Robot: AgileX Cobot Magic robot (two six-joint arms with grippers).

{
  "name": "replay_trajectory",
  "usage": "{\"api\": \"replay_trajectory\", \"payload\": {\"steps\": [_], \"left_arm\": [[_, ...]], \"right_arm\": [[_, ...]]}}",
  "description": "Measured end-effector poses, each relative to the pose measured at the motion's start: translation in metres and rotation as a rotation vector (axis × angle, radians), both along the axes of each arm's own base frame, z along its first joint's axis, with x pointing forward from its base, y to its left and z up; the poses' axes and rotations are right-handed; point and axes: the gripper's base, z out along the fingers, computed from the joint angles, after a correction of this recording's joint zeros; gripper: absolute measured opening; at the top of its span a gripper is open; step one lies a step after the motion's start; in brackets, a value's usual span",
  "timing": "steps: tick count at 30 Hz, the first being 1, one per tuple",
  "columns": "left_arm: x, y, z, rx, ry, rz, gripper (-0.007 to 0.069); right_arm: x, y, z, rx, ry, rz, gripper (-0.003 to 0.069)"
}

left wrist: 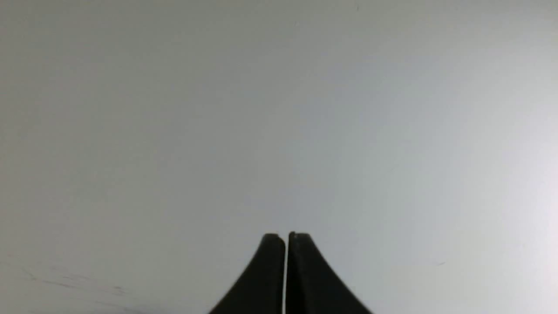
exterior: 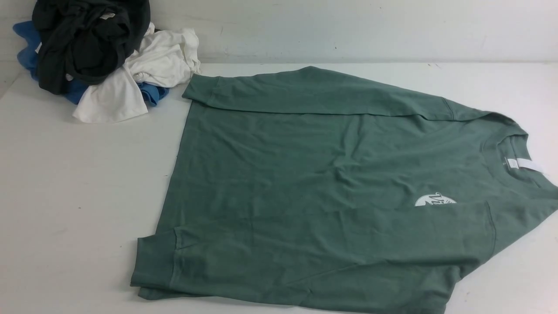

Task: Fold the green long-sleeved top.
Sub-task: Use the left arm to clamp the cuff closest to it

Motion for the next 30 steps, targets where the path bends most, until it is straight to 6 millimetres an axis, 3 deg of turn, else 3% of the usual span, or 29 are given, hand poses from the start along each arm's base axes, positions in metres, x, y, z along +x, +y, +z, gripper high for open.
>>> {"api": "replay_trajectory", "payload": {"steps": [1, 3, 4, 6, 9, 11, 12, 13, 15, 17, 19, 21, 27, 30], "left_arm": [[0.000, 0.000, 0.004, -0.010, 0.009, -0.013, -0.0007], [0.005, -0.003, 0.033, 0.010, 0.091, -0.032, -0.0007], [0.007, -0.003, 0.036, 0.022, 0.109, -0.029, -0.0007], [0.019, -0.005, 0.070, 0.096, 0.226, -0.002, -0.0007], [0.049, -0.006, 0.096, 0.176, 0.343, 0.026, -0.0007], [0.072, -0.007, 0.103, 0.220, 0.409, 0.032, -0.0007], [0.088, -0.008, 0.103, 0.266, 0.461, 0.034, -0.0007], [0.091, -0.008, 0.103, 0.263, 0.470, 0.032, -0.0007], [0.120, -0.014, 0.093, 0.336, 0.605, 0.000, -0.0007], [0.137, -0.021, 0.080, 0.346, 0.740, -0.047, -0.0007], [0.152, -0.032, 0.062, 0.373, 0.914, -0.081, -0.0007], [0.162, -0.046, 0.046, 0.430, 1.089, -0.092, -0.0007], [0.182, -0.082, 0.022, 0.685, 1.430, -0.080, -0.0007], [0.204, -0.106, 0.009, 0.832, 1.642, -0.142, -0.0007]], "right_arm": [[0.000, 0.000, 0.001, 0.004, 0.004, 0.004, -0.0014], [0.002, 0.001, 0.021, -0.019, 0.025, 0.005, -0.0014], [0.003, 0.002, 0.026, -0.028, 0.025, 0.004, -0.0014], [0.010, 0.005, 0.060, -0.106, 0.049, -0.010, -0.0012], [0.032, 0.006, 0.090, -0.177, 0.172, -0.033, -0.0011], [0.052, 0.004, 0.095, -0.197, 0.320, -0.050, -0.0011], [0.071, 0.001, 0.095, -0.201, 0.456, -0.059, -0.0011], [0.071, 0.001, 0.093, -0.200, 0.474, -0.061, -0.0011], [0.102, -0.006, 0.081, -0.142, 0.808, -0.072, -0.0011], [0.119, -0.009, 0.065, -0.058, 1.102, -0.055, -0.0011], [0.133, -0.004, 0.053, -0.029, 1.394, 0.018, -0.0010], [0.144, 0.009, 0.046, -0.131, 1.574, 0.153, -0.0010], [0.174, 0.051, 0.040, -0.398, 1.616, 0.498, -0.0010], [0.194, 0.075, 0.025, -0.500, 1.632, 0.641, -0.0010]]}}
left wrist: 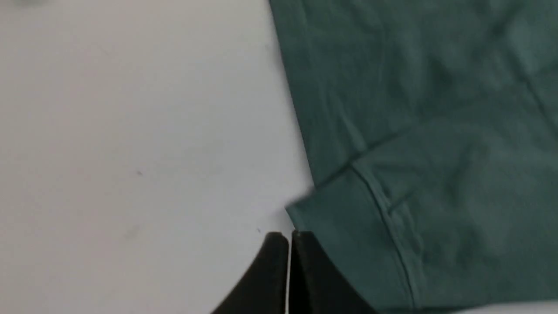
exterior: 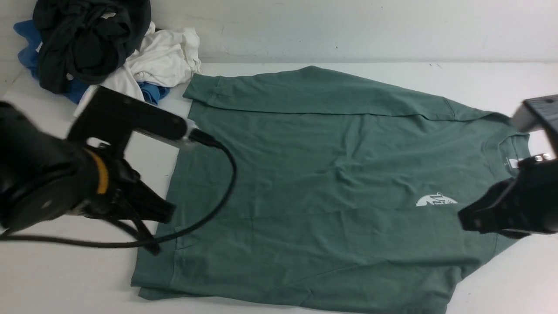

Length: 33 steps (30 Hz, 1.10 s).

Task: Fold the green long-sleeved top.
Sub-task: Use the left arm to clamp the cuff closest to it

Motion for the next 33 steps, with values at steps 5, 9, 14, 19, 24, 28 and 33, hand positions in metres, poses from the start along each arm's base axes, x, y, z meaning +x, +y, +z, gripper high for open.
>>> {"api": "replay_trajectory", "payload": {"steps": [5, 9, 14, 19, 24, 28, 33], "left_arm": [[0.031, -0.012, -0.025, -0.057, 0.180, 0.008, -0.0007], [0.048, 0.001, -0.042, -0.121, 0.263, 0.087, 0.0017], [0.058, 0.018, -0.056, -0.178, 0.330, 0.123, 0.0152], [0.066, 0.024, -0.072, -0.226, 0.384, 0.119, 0.0340], [0.071, 0.024, -0.094, -0.210, 0.447, 0.132, 0.0382], [0.074, 0.023, -0.106, -0.203, 0.471, 0.140, 0.0365], [0.077, 0.027, -0.106, -0.210, 0.458, 0.152, 0.0360]], "right_arm": [[0.019, 0.023, -0.031, -0.029, 0.095, 0.089, -0.0010], [0.026, 0.036, -0.051, -0.060, 0.148, 0.141, -0.0010], [0.025, 0.045, -0.056, -0.057, 0.166, 0.168, -0.0010], [0.025, 0.049, -0.055, -0.042, 0.158, 0.171, -0.0010], [0.026, 0.050, -0.055, -0.031, 0.153, 0.164, -0.0010], [0.026, 0.050, -0.055, -0.031, 0.151, 0.165, -0.0010], [0.026, 0.050, -0.055, -0.031, 0.150, 0.165, -0.0010]]}}
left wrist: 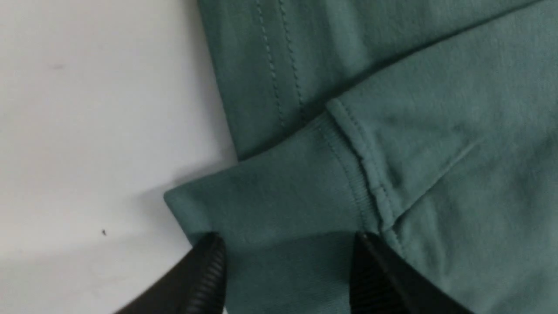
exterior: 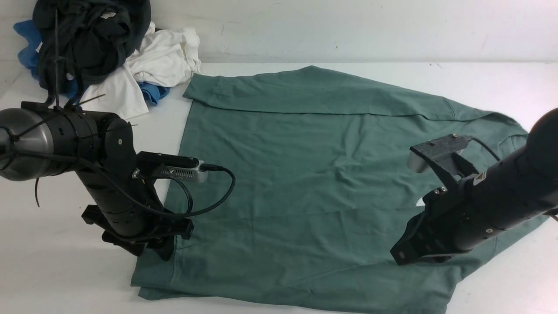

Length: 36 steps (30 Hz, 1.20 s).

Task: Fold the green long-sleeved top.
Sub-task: Use the left arm to clamp the cuff closest to it

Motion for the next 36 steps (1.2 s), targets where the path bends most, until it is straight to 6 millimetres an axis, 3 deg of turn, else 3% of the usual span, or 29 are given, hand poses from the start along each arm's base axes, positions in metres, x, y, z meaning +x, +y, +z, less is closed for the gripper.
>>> {"api": "replay_trajectory", "payload": {"steps": [7, 12, 16, 19, 24, 27, 36], "left_arm": [[0.007, 0.019, -0.004, -0.055, 0.010, 0.070, 0.0360], [0.009, 0.016, -0.009, -0.086, 0.021, 0.054, 0.0311], [0.009, 0.013, -0.008, -0.126, 0.034, 0.057, 0.0105], [0.007, 0.011, -0.001, -0.146, 0.048, 0.029, 0.0036], [0.004, 0.009, 0.036, -0.171, -0.008, -0.010, 0.0034], [0.001, 0.009, 0.047, -0.174, -0.027, -0.017, 0.0034], [0.001, 0.012, 0.041, -0.142, 0.005, -0.037, 0.0047]], "right_arm": [[0.002, 0.001, 0.001, 0.018, -0.014, -0.019, -0.0010], [0.003, 0.003, 0.002, 0.044, -0.012, -0.038, -0.0010], [0.003, 0.003, 0.002, 0.048, -0.015, -0.042, -0.0010], [0.003, 0.003, 0.002, 0.048, -0.015, -0.042, -0.0010], [0.003, 0.003, 0.002, 0.048, -0.015, -0.042, -0.0010], [0.003, 0.003, 0.002, 0.049, -0.014, -0.042, -0.0010], [0.003, 0.003, 0.002, 0.049, -0.014, -0.042, -0.0010]]}}
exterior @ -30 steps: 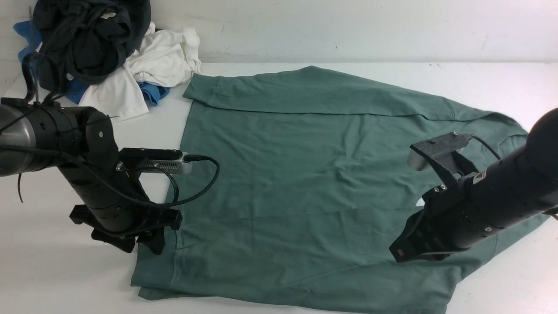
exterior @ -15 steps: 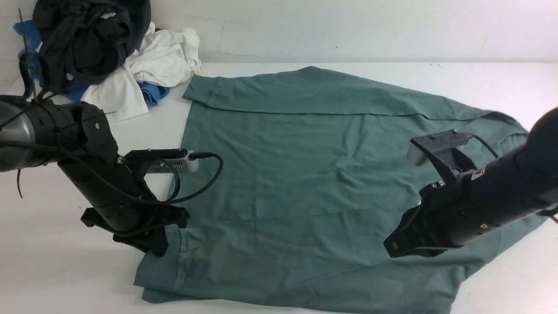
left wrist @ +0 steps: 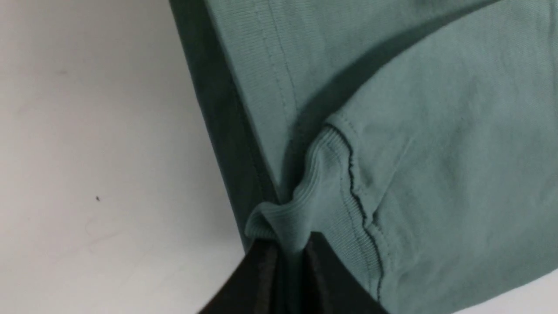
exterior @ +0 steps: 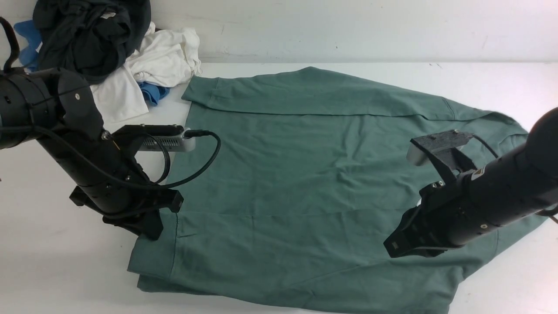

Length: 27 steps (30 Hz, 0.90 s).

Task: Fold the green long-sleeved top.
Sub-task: Use the left arm to clamp the cuff closest to it

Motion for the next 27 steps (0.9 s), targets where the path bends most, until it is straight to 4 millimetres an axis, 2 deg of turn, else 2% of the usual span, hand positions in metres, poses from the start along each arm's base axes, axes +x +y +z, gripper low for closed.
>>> {"api": "replay_trajectory", "payload": {"steps": [4, 8, 11, 14, 18, 23, 24, 25, 27], "left_arm": [[0.003, 0.000, -0.012, 0.013, 0.030, -0.003, 0.0088], [0.008, 0.001, -0.032, 0.029, 0.079, -0.005, 0.0211], [0.009, 0.001, -0.037, 0.036, 0.085, -0.007, 0.0278], [0.009, 0.002, -0.038, 0.053, 0.082, -0.018, 0.0290], [0.009, 0.004, -0.038, 0.076, 0.078, -0.032, 0.0229], [0.008, 0.005, -0.038, 0.080, 0.084, -0.037, 0.0069], [0.007, 0.005, -0.035, 0.079, 0.083, -0.040, 0.0034], [0.007, 0.005, -0.034, 0.079, 0.081, -0.040, 0.0034], [0.003, 0.005, -0.020, 0.074, 0.057, -0.045, 0.0013]], "right_arm": [[0.000, 0.000, 0.000, 0.000, 0.000, 0.000, -0.0010], [0.000, 0.000, 0.000, 0.000, 0.000, 0.000, -0.0010], [0.000, 0.000, 0.000, 0.000, -0.001, 0.000, -0.0010], [0.001, 0.000, 0.000, 0.000, -0.005, -0.003, -0.0010], [0.001, 0.000, 0.000, 0.000, -0.008, -0.003, -0.0010], [0.001, 0.000, 0.000, 0.000, -0.011, -0.002, -0.0010], [0.001, 0.000, 0.000, 0.000, -0.012, -0.002, -0.0010], [0.001, 0.000, 0.000, 0.000, -0.012, -0.002, -0.0010], [0.001, 0.000, 0.000, 0.000, -0.013, -0.003, -0.0010]]}}
